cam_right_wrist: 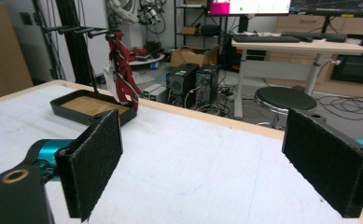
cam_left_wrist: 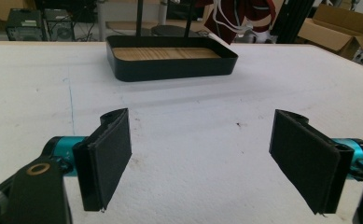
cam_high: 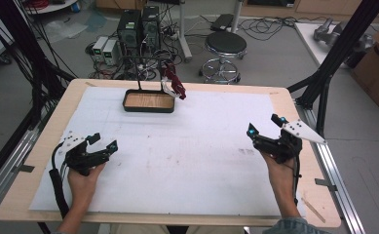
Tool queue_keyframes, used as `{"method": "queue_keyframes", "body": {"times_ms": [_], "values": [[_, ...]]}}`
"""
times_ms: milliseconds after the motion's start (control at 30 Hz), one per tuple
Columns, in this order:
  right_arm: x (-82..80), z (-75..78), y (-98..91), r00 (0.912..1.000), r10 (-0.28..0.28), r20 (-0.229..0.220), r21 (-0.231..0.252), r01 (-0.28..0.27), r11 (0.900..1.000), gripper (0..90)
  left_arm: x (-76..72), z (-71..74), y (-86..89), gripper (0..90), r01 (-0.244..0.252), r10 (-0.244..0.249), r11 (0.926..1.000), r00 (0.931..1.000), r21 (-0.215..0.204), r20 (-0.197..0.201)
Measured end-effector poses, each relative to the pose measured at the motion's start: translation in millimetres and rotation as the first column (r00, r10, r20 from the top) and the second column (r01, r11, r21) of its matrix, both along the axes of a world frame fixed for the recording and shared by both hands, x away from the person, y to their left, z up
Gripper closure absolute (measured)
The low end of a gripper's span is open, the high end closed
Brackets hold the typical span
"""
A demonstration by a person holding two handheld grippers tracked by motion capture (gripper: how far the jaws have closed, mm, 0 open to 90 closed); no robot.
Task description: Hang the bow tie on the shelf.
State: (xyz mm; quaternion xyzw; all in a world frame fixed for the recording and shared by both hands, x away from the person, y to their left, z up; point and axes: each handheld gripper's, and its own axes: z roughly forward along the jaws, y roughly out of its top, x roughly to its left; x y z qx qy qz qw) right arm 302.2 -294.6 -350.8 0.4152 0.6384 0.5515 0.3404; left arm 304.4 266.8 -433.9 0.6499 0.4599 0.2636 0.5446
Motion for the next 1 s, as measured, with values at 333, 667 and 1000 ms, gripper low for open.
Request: {"method": "queue_keyframes", "body": {"times_ms": [333,667,1000], "values": [[-19.5,-48.5,5.2,0.9946,0.04,-0.096,0.027,-0.038,0.9989,11.4,0.6,-0.7,-1.2,21.0,-0.021,0.021,0.9996,0.9997,0.021,-0.009],[-28.9,-82.3,13.2,0.9873,0.05,-0.151,0.025,-0.047,0.9986,11.4,1.2,-1.1,-2.2,20.9,-0.024,0.025,0.9991,0.9996,0.034,-0.017],[-31.1,-95.6,12.7,0.984,0.049,-0.171,0.043,-0.042,0.9982,11.4,1.2,-1.3,-2.2,20.8,-0.019,0.02,0.9991,0.9996,0.037,-0.022]]}}
